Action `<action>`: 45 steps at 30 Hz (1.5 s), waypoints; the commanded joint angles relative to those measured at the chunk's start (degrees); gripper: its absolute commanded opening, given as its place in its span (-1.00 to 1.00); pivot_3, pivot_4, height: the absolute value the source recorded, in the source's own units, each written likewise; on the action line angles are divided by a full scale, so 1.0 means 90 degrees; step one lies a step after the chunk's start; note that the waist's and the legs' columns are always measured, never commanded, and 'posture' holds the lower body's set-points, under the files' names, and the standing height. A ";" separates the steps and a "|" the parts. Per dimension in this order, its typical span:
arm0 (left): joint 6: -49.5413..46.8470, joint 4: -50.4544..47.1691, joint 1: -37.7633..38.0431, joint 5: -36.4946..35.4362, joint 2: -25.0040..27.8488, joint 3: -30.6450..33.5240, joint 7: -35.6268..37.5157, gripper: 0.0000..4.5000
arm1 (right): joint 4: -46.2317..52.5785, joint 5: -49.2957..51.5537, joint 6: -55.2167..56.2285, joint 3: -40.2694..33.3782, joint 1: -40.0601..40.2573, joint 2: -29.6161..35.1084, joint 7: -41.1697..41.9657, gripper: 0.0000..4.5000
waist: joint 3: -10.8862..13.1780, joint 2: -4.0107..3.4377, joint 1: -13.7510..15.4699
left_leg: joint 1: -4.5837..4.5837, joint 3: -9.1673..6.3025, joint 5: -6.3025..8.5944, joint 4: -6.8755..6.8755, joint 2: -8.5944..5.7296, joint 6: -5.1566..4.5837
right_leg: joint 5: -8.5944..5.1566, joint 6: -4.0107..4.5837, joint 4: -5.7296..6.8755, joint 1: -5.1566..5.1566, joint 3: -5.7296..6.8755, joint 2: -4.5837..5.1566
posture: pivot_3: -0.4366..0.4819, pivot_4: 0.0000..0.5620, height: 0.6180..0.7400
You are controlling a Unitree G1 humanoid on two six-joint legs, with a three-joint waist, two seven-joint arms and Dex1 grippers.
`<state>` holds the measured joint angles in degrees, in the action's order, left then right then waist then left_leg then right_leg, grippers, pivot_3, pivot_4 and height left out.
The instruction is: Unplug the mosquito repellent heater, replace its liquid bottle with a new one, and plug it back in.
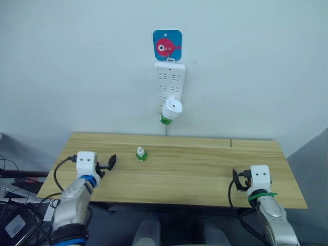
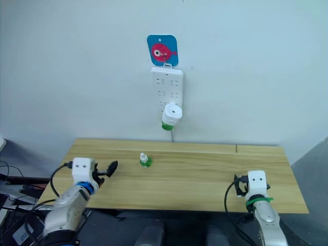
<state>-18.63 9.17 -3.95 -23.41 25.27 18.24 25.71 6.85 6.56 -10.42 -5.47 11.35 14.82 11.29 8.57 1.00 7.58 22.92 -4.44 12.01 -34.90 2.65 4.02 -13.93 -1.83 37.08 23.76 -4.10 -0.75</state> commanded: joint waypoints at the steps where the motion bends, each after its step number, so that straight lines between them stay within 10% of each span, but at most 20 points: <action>1: -0.0540 -0.1202 -0.0223 -0.0696 0.0801 -0.0015 0.1236 1.00 | 0.1432 0.1017 -0.0397 -0.0061 -0.0109 0.0256 0.0882 0.99 | 0.0061 -0.0001 -0.0002 | 0.0002 -0.0001 0.0000 0.0000 0.0002 0.0000 | 0.0000 0.0000 -0.0001 0.0002 0.0001 -0.0001 | 0.78 -0.43 1.00; 5: -0.1072 -0.1521 -0.0893 -0.1150 0.1384 -0.0159 0.1950 1.00 | 0.2383 0.1533 -0.1291 -0.0049 -0.0591 0.0530 0.0996 0.99 | 0.0114 -0.0010 0.0022 | 0.0011 0.0001 0.0001 0.0001 -0.0002 0.0001 | -0.0001 0.0000 -0.0012 0.0002 0.0002 0.0004 | 0.79 -0.40 1.00; 10: -0.1168 -0.1189 -0.1999 -0.1064 0.1586 -0.0611 0.2503 0.33 | 0.3042 0.1924 -0.2098 0.0147 -0.1425 0.0697 0.1042 1.00 | 0.0189 0.0007 0.0022 | 0.0020 0.0000 0.0001 0.0002 -0.0003 0.0001 | -0.0007 -0.0004 -0.0008 0.0010 0.0006 -0.0004 | 0.78 -0.38 1.00; 21: -0.0132 0.0781 -0.4171 -0.0190 0.1057 -0.1451 0.3096 0.33 | 0.3722 0.2416 -0.3340 0.0586 -0.2732 0.0665 0.0807 1.00 | 0.0241 0.0019 0.0026 | 0.0066 -0.0013 0.0001 0.0000 -0.0002 0.0000 | 0.0001 -0.0023 0.0001 0.0045 0.0012 -0.0018 | 0.74 -0.31 1.00; 45: 0.2090 0.4834 -0.6667 0.0952 -0.0240 -0.1766 0.4396 0.33 | 0.3787 0.2173 -0.3449 0.0519 -0.2447 0.0726 0.0410 1.00 | 0.0327 0.0064 0.0038 | 0.0094 -0.0052 -0.0001 -0.0017 -0.0006 -0.0002 | 0.0008 -0.0042 0.0012 0.0048 0.0047 -0.0018 | 0.64 -0.28 1.00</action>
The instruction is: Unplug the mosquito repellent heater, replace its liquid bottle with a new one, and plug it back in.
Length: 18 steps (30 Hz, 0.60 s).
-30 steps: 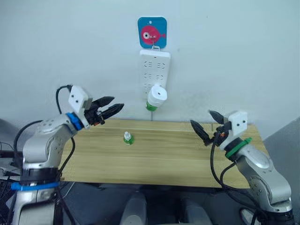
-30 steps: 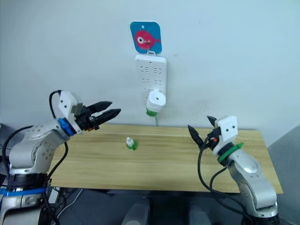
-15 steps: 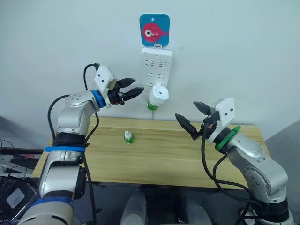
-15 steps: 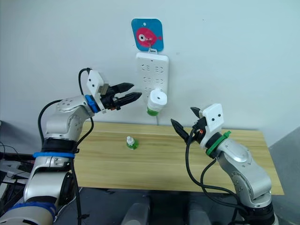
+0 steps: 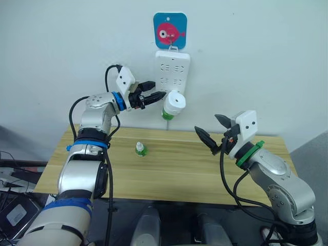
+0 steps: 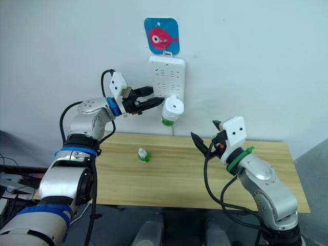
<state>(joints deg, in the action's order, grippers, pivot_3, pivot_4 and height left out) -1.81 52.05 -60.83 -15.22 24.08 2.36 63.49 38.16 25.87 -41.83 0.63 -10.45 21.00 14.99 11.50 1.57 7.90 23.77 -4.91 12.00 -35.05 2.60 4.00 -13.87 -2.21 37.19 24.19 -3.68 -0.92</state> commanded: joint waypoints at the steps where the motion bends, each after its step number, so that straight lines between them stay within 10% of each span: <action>1: 0.0270 0.0152 -0.0407 0.0071 -0.0141 0.0000 0.0250 0.33 | 0.0305 0.0032 0.0035 -0.0163 -0.0025 0.0054 0.0001 1.00 | 0.0001 0.0001 0.0003 | 0.0001 -0.0002 0.0000 0.0000 -0.0001 0.0000 | 0.0000 0.0000 0.0000 0.0000 0.0002 0.0000 | 0.64 -0.28 1.00; 12: -0.0186 -0.0061 -0.0487 0.0022 -0.0184 -0.0023 0.1195 0.33 | 0.0401 0.0137 -0.0134 -0.0195 0.0003 -0.0098 -0.0176 1.00 | 0.0002 0.0002 -0.0039 | 0.0003 -0.0006 0.0000 0.0000 -0.0001 0.0000 | 0.0014 0.0023 0.0002 0.0000 0.0005 0.0000 | 0.61 -0.32 1.00; 18: -0.0443 -0.0253 -0.0373 0.0001 -0.0124 0.0030 0.1305 -0.33 | 0.0532 0.0197 -0.0318 -0.0177 0.0005 -0.0288 -0.0356 1.00 | 0.0002 0.0002 -0.0044 | 0.0003 -0.0006 0.0000 -0.0001 -0.0001 0.0000 | 0.0013 0.0022 0.0002 0.0000 0.0005 0.0001 | 0.59 -0.30 1.00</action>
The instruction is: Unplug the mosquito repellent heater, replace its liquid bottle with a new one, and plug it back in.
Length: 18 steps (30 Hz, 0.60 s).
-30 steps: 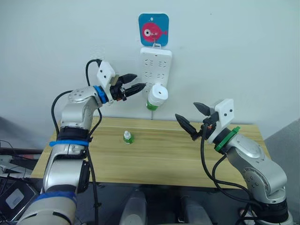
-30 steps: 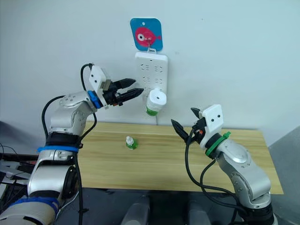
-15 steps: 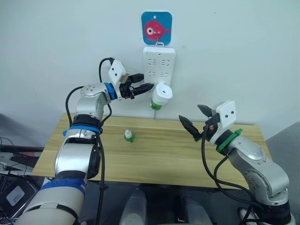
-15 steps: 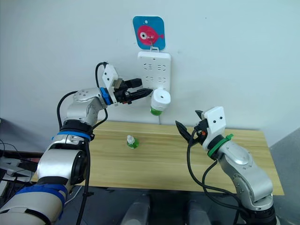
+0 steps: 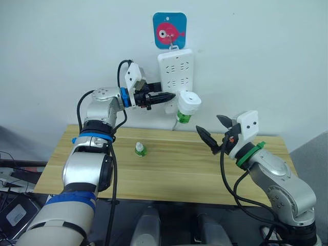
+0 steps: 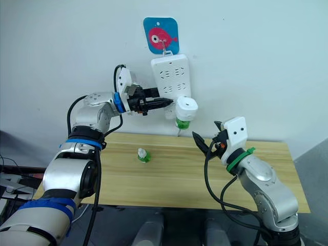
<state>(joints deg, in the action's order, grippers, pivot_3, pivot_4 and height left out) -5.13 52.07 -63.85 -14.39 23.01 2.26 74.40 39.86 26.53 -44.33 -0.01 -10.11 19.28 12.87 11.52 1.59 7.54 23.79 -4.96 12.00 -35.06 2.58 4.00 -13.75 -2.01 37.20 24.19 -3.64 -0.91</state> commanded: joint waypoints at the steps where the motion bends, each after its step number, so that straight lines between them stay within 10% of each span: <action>1: -0.0074 -0.0254 -0.0039 -0.0085 -0.0015 0.0054 0.0078 -0.42 | 0.0372 0.0150 -0.0099 -0.0091 -0.0070 -0.0151 -0.0171 1.00 | 0.0000 0.0000 -0.0008 | 0.0000 -0.0001 0.0000 0.0000 0.0000 0.0000 | 0.0000 0.0000 0.0000 0.0001 0.0001 0.0000 | 0.59 -0.30 1.00; 18: 0.0147 0.0008 -0.0188 0.0047 -0.0163 0.0075 -0.0100 -0.42 | -0.0171 0.0430 -0.1720 -0.0117 -0.1906 -0.2140 -0.1911 1.00 | 0.0010 -0.0007 -0.0019 | 0.0003 -0.0012 0.0000 0.0001 0.0000 0.0000 | 0.0000 0.0005 0.0004 0.0001 0.0012 0.0001 | 0.55 -0.25 1.00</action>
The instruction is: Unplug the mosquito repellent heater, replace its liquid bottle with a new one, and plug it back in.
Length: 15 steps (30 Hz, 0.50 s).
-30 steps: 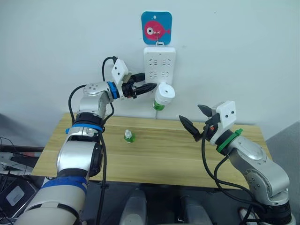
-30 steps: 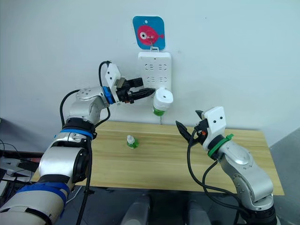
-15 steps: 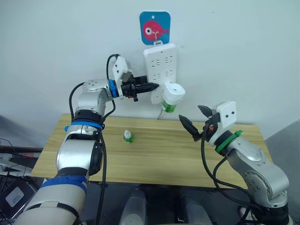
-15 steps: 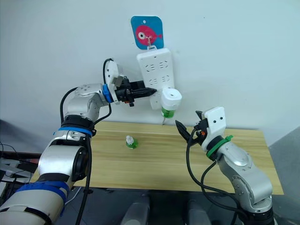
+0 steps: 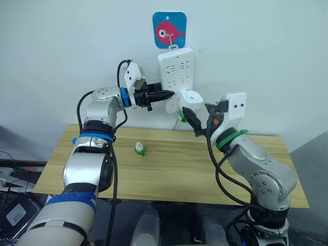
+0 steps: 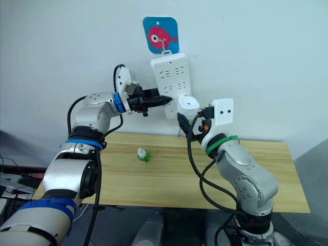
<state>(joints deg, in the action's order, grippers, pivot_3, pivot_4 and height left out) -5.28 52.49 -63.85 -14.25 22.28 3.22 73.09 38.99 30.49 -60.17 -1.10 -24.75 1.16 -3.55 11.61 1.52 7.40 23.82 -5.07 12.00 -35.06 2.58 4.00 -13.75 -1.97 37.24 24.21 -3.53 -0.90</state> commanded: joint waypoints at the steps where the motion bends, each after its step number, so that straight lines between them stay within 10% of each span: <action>1: 0.0191 -0.0025 -0.0198 0.0043 -0.0086 -0.0036 0.0037 -0.42 | -0.0191 -0.0056 0.0081 0.0041 -0.0370 -0.0164 -0.0092 1.00 | 0.0000 0.0000 -0.0004 | 0.0000 0.0000 0.0000 0.0000 0.0000 0.0000 | 0.0000 0.0000 0.0003 0.0001 0.0000 0.0000 | 0.55 -0.25 1.00; 15: 0.0372 0.0076 -0.0202 0.0090 -0.0111 -0.0032 -0.0029 -0.42 | -0.1311 -0.0976 0.0840 0.0470 -0.0862 -0.0088 0.0053 1.00 | 0.0001 -0.0001 -0.0003 | 0.0000 -0.0002 0.0000 0.0000 0.0000 0.0000 | 0.0000 0.0002 0.0011 0.0005 0.0003 0.0000 | 0.59 -0.25 1.00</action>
<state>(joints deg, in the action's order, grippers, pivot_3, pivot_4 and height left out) -3.06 54.16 -64.40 -13.82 22.13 3.24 72.88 26.27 22.62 -54.58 2.51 -31.27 0.29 -3.70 11.61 1.51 7.37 23.82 -5.08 12.00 -35.06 2.58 4.00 -13.75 -1.96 37.34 24.25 -3.51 -0.90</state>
